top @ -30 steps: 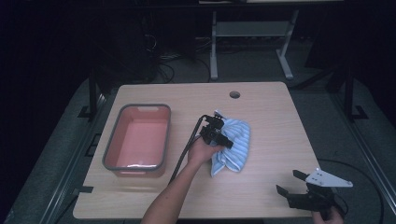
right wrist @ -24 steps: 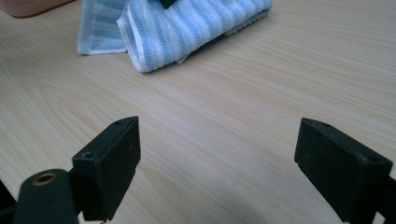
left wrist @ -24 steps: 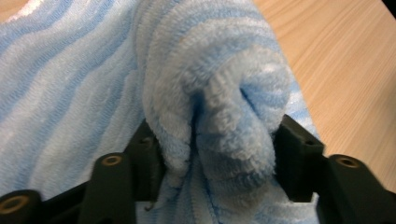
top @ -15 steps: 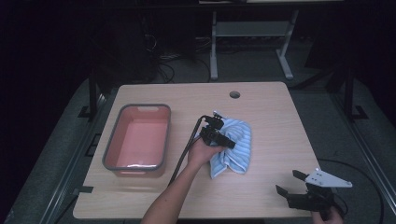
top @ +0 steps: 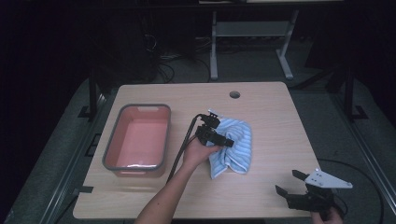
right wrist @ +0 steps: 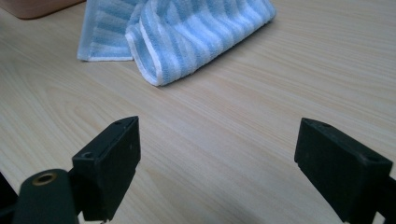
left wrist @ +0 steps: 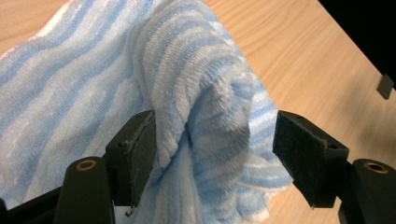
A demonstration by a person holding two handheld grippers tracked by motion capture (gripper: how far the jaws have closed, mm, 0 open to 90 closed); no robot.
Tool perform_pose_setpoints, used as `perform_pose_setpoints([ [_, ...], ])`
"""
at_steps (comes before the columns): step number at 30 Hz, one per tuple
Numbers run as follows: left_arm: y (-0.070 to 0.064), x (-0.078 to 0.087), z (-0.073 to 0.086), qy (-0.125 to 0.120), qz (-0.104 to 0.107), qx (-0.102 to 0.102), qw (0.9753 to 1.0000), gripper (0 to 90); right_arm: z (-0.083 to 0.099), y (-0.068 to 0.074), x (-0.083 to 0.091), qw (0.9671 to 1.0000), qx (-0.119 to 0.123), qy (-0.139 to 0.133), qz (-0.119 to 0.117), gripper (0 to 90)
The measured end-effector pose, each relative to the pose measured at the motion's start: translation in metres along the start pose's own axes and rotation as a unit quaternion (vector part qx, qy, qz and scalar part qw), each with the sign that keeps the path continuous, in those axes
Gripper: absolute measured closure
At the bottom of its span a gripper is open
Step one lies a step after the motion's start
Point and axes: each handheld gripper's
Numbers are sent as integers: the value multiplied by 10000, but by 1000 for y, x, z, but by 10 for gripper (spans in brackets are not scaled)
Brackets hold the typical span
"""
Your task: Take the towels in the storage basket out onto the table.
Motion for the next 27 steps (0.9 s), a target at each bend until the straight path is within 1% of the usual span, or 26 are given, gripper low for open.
perform_pose_setpoints([
  [2, -1, 2, 1, 6, 4, -31, 10000, 296, 0, 0, 0, 10000, -1, 5, 15, 137],
  [4, -2, 4, 3, -16, 50, -2, 10000, 281, -1, 0, 0, 10000, -3, -25, 22, 137],
  [5, -2, 5, 3, -22, 62, -9, 10000, 280, -1, 0, -1, 10000, -38, -11, 25, 137],
  [8, -4, 7, 5, -33, 73, -37, 10000, 279, -1, -1, -1, 10000, -42, 22, 33, 137],
  [10, -5, 10, 6, -35, 64, -59, 10000, 274, -1, -1, -1, 10000, -27, 7, 45, 137],
  [12, -6, 13, 7, -11, 58, -131, 9999, 272, -1, -1, -1, 10000, -53, 15, 55, 137],
  [14, -6, 17, 8, -4, 22, -214, 9998, 270, -1, -2, -2, 10000, -66, 16, 59, 137],
  [15, -6, 19, 9, -11, -19, -208, 9998, 270, -1, -2, -2, 10000, -72, 11, 68, 137],
  [17, -6, 24, 10, -2, -160, -334, 9993, 270, -1, -1, -3, 10000, -64, -9, 65, 137],
  [18, -6, 25, 10, -47, -146, -294, 9995, 270, -1, -1, -3, 10000, -64, -9, 65, 137],
  [19, -6, 28, 12, -87, -60, -259, 9996, 270, -1, -1, -3, 10000, -58, -1, 65, 137],
  [21, -7, 31, 14, -117, -99, -305, 9994, 270, -2, 0, -4, 10000, -45, 15, 61, 137],
  [23, -7, 34, 16, -133, -56, -267, 9995, 270, -2, 1, -4, 10000, -37, 37, 65, 137],
  [25, -7, 37, 19, -106, -61, -314, 9994, 269, -2, 1, -4, 10000, -38, 36, 70, 137],
  [27, -7, 40, 22, -122, -54, -312, 9994, 270, -2, 0, -5, 10000, -32, 28, 75, 137],
])
Point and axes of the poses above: each handheld gripper's, and its own axes: x roughly backward along the jaws, z roughly out of its underside, y roughly to its left, and after that the axes turned 9 degrees about -x, right-handed
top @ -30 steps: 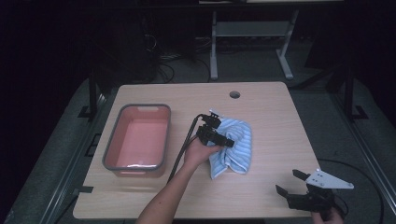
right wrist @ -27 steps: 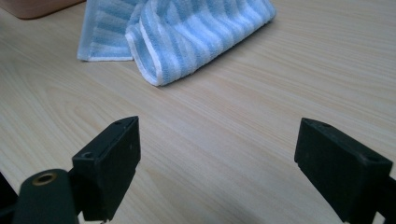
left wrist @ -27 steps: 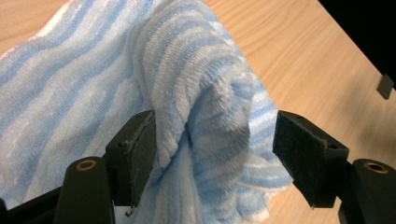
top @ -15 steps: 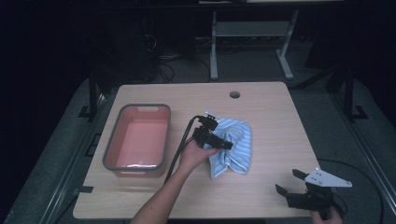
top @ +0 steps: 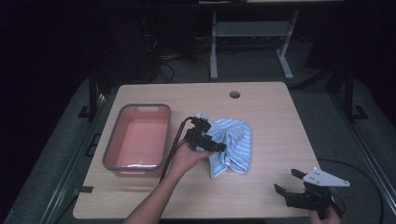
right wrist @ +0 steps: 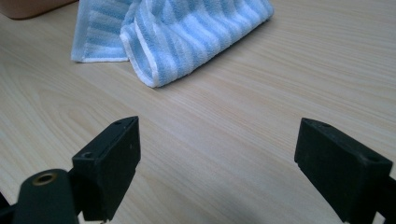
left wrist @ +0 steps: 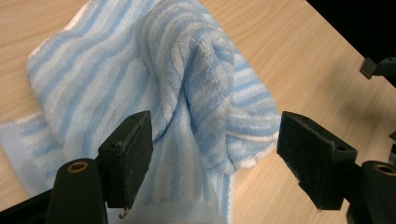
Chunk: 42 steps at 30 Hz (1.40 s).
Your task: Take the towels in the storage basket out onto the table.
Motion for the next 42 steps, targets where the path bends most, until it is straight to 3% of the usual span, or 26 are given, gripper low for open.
perform_pose_setpoints([
  [10, 2, 15, 22, -152, 52, 107, 9998, 269, 0, 0, -1, 10000, 3, 8, 12, 137],
  [13, 2, 18, 29, -62, -3, 35, 10000, 268, 0, 0, -1, 10000, -2, 11, 10, 137],
  [18, 3, 20, 38, -127, 68, 107, 9998, 266, 0, 1, -2, 10000, -13, 15, 19, 137],
  [42, -21, 27, 70, -235, 147, -104, 9996, 264, 2, -1, -2, 10000, -55, 48, 39, 137],
])
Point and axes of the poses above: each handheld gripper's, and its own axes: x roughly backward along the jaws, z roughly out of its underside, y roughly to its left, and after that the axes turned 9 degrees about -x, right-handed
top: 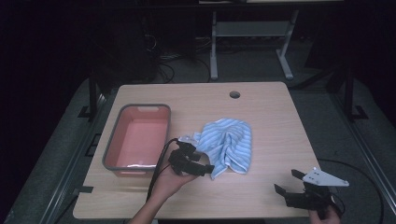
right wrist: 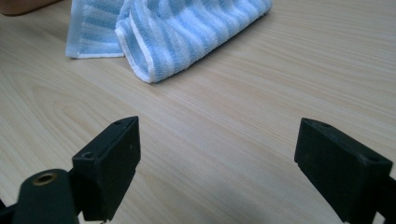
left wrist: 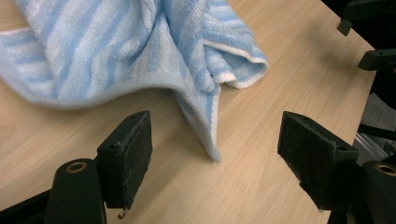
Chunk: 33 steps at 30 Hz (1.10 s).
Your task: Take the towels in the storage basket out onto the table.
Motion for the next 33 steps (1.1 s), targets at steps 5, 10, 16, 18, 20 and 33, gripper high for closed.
perform_pose_setpoints([
  [5, -3, 4, 7, -21, 38, -4, 10000, 264, 1, 0, 1, 10000, -13, 8, 28, 137],
  [10, -8, 7, 13, -64, 30, -72, 9999, 264, 2, 0, 1, 10000, -37, 22, 37, 137],
  [16, -13, 9, 21, -103, 77, -90, 9999, 264, 2, 0, 0, 10000, -49, 56, 34, 137],
  [18, -15, 9, 24, -114, 99, -82, 9999, 264, 2, 0, -1, 10000, -48, 57, 32, 137],
  [20, -17, 8, 27, -100, 65, -116, 9999, 264, 3, 0, -1, 10000, -43, 66, 37, 137],
  [33, -28, 6, 56, -206, 39, -87, 9997, 261, 5, 0, -1, 9999, 19, 136, 30, 137],
])
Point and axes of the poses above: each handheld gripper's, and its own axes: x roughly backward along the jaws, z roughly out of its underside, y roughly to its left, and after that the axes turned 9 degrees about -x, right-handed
